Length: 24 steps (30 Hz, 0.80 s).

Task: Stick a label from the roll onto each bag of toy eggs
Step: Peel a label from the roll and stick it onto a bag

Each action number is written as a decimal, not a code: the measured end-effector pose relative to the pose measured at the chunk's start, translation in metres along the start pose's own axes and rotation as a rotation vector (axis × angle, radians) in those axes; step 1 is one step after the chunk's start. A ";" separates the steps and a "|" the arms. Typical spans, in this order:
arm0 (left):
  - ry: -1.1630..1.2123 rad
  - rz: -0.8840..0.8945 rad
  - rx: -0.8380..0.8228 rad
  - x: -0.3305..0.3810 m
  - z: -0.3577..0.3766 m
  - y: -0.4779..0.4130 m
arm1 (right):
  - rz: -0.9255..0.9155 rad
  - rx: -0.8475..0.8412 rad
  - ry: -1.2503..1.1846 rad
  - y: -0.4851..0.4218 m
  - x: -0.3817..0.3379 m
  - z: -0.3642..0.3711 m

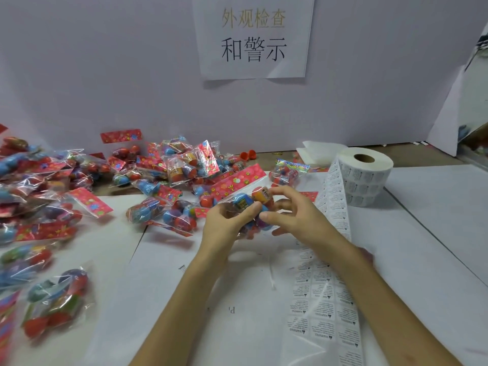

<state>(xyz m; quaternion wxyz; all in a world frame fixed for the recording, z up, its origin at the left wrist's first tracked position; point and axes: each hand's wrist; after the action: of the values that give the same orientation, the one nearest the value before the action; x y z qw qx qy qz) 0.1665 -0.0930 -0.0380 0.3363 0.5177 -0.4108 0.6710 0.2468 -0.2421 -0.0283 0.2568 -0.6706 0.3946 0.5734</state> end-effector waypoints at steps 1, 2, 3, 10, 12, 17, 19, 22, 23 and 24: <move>0.012 -0.003 0.001 0.001 0.002 0.000 | -0.004 0.008 -0.009 0.000 0.000 0.000; 0.041 -0.011 -0.007 0.002 0.004 0.000 | -0.005 0.016 -0.021 -0.001 0.000 0.000; 0.093 -0.019 -0.023 0.002 0.004 0.000 | -0.005 0.026 -0.040 -0.001 0.000 0.000; 0.254 -0.030 -0.167 -0.002 0.002 0.001 | -0.011 0.075 -0.136 -0.005 0.001 -0.003; 0.208 -0.012 -0.162 -0.004 0.004 0.001 | 0.003 0.075 -0.119 -0.005 0.000 -0.003; 0.088 0.020 -0.199 -0.008 0.004 0.000 | 0.006 0.056 -0.101 -0.003 0.001 -0.002; 0.085 0.003 -0.197 -0.007 0.005 0.001 | -0.007 0.061 -0.104 -0.003 0.002 -0.002; 0.155 -0.021 -0.191 -0.004 0.004 0.001 | -0.030 0.089 -0.090 -0.002 0.001 -0.004; 0.183 -0.027 -0.194 -0.003 0.004 0.001 | -0.041 0.091 -0.089 -0.001 0.000 -0.004; 0.202 -0.034 -0.185 -0.002 0.002 0.001 | -0.052 0.093 -0.097 -0.001 -0.001 -0.004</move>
<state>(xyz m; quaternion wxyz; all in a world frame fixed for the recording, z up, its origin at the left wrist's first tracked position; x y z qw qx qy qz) 0.1672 -0.0956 -0.0401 0.4335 0.4211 -0.4260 0.6732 0.2495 -0.2450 -0.0268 0.3212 -0.6396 0.3900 0.5793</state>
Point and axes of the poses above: each hand's wrist, its own y-axis away from the middle knuckle, its own z-axis out of the palm, x = y × z, and after that the axes turned 13 degrees about z, right-handed
